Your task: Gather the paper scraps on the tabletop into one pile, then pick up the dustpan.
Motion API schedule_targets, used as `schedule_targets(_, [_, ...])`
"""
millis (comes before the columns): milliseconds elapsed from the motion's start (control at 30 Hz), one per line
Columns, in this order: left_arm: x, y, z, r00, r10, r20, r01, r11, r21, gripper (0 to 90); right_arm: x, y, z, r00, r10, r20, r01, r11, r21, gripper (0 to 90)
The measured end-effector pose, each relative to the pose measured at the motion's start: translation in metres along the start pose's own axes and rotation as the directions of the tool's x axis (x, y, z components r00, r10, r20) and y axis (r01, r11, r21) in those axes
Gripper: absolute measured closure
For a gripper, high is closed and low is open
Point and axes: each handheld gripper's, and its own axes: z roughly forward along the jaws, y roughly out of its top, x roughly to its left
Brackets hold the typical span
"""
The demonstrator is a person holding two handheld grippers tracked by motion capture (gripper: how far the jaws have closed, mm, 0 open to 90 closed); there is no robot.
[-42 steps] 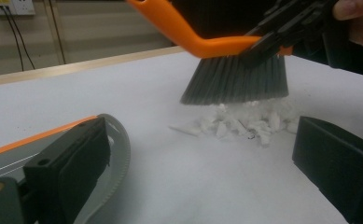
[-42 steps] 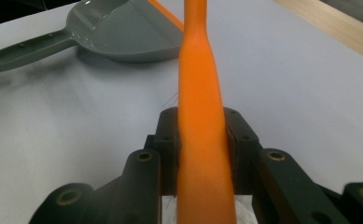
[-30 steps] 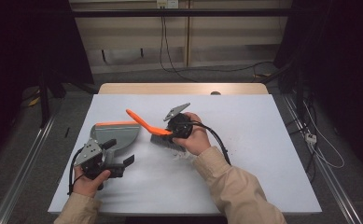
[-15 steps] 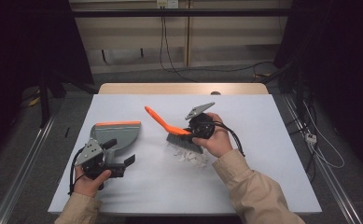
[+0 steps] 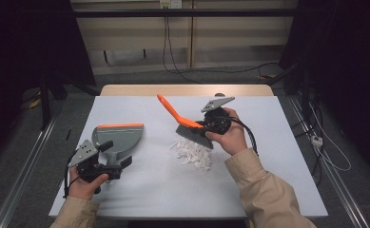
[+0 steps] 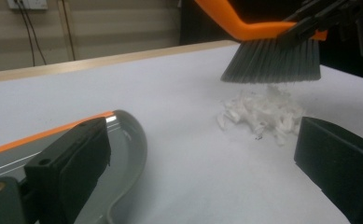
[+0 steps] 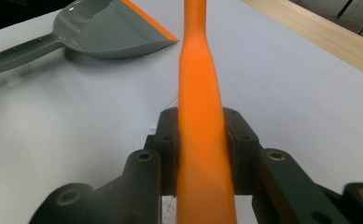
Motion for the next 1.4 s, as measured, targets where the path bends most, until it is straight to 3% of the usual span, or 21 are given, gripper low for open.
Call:
schedule_targets(167, [0.003,-0.005,-0.003,0.9994,0.007,-0.035,-0.005,0.9988,0.048,3.5,-0.01,-0.007,-0.009,0.9991,0.036,0.021,-0.035,0.999,-0.038,71.4])
schedule_targets(300, [0.006,-0.01,-0.005,0.9982,-0.002,-0.06,0.006,0.9982,0.059,5.0,-0.019,-0.021,-0.016,0.9965,0.053,0.065,-0.051,0.998,-0.034,71.5])
schedule_targets(500, [0.009,-0.014,-0.006,0.9953,-0.007,-0.096,0.015,0.9962,0.086,6.5,-0.03,-0.045,-0.023,0.991,0.097,0.092,-0.094,0.995,-0.033,71.4])
schedule_targets(600, [0.01,-0.015,-0.005,0.9947,-0.006,-0.103,0.016,0.9946,0.103,6.7,-0.035,-0.054,-0.027,0.9866,0.141,0.082,-0.136,0.988,-0.073,71.4])
schedule_targets(700, [0.011,-0.016,-0.002,0.9942,-0.009,-0.107,0.021,0.9937,0.11,7.3,-0.036,-0.06,-0.031,0.983,0.15,0.107,-0.14,0.986,-0.09,71.4])
schedule_targets(767, [0.012,-0.017,-0.002,0.9944,-0.004,-0.106,0.016,0.9931,0.116,7.9,-0.038,-0.063,-0.032,0.9782,0.192,0.078,-0.182,0.975,-0.127,71.4])
schedule_targets(900, [0.014,-0.019,-0.004,0.9924,-0.007,-0.123,0.022,0.9927,0.118,7.9,-0.038,-0.064,-0.035,0.9765,0.181,0.117,-0.168,0.979,-0.113,71.4])
schedule_targets(1033, [0.015,-0.022,-0.007,0.9892,0.001,-0.147,0.019,0.9915,0.129,9.1,-0.04,-0.066,-0.036,0.9748,0.204,0.091,-0.19,0.972,-0.14,71.4])
schedule_targets(1167, [0.018,-0.026,-0.007,0.9847,-0.006,-0.174,0.032,0.9885,0.148,10.0,-0.039,-0.068,-0.032,0.9749,0.182,0.128,-0.166,0.978,-0.123,71.4])
schedule_targets(1400, [0.02,-0.034,-0.003,0.9783,0.013,-0.207,0.032,0.9763,0.214,14.7,-0.042,-0.072,-0.026,0.9709,0.191,0.144,-0.175,0.977,-0.118,71.4])
